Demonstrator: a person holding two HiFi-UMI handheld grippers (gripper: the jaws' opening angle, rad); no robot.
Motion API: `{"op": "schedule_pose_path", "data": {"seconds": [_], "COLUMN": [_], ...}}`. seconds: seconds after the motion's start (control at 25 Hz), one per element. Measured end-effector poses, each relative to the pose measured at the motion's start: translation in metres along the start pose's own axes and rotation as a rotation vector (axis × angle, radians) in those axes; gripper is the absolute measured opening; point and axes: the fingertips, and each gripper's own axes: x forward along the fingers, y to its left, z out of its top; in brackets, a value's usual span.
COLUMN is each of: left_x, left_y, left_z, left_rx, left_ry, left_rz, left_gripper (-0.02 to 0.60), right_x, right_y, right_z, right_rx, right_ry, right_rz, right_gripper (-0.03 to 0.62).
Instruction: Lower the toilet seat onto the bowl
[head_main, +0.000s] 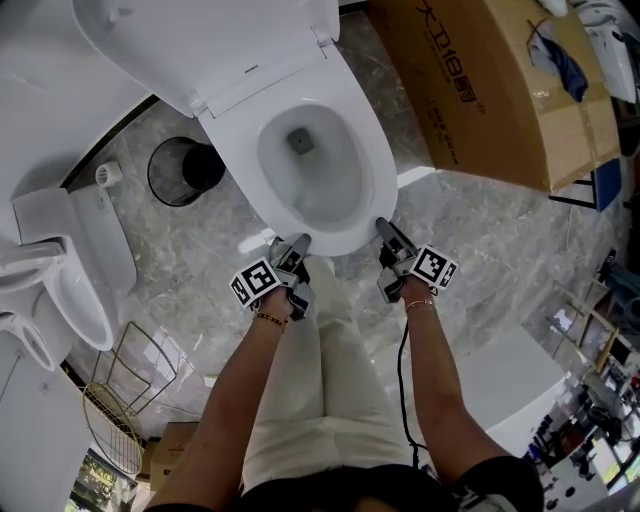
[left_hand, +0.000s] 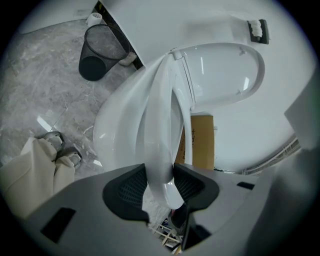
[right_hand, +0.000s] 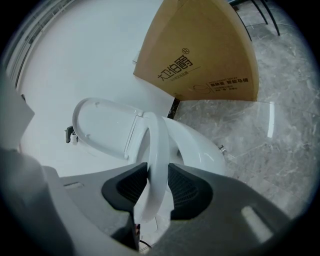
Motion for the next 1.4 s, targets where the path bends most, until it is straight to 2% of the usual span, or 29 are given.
{"op": "schedule_pose_path", "data": {"seconds": [0.44,0.68,0.92,1.04,1.12,1.2,1.4], "left_x": [0.006,-0.004,-0.015,-0.023,-0.027,-0.029,-0.035], "left_y": [0.018,0.031,0.04,0.044,0.044,0.044,0.04], "left_z": [0.0,0.005,0.014,0.024,0.026,0.027,0.029], "left_rx": [-0.013,-0.072,-0.055,-0.016,0.002,0.004,0.026], "left_ry": [0.007,-0.042,-0.062,-0.102,-0.114,-0.12,-0.138], "left_rz": [0.042,0.067,0.098,0.135,0.143,0.139,0.133], "left_gripper": [0.171,0.195,0.193,0.098,0.052,0.043,0.018], "right_x": [0.007,0.004,-0.005,-0.006,-0.007,-0.009,-0.006], "right_y": [-0.019,-0.029,-0.04,-0.041,-0.041,-0.041,-0.031], "right_z": [-0.003,-0.002,-0.004,-0.008,-0.009,-0.009,-0.015], "right_rx": [0.034,0.065,0.074,0.069,0.051,0.029,-0.005], "right_ry": [0.002,-0.057,-0.099,-0.078,-0.069,-0.068,-0.032], "right_rz": [-0.042,-0.098,-0.155,-0.161,-0.178,-0.194,-0.185], "right_gripper": [0.133,0.135,0.133,0.132,0.077,0.005,0.005]}}
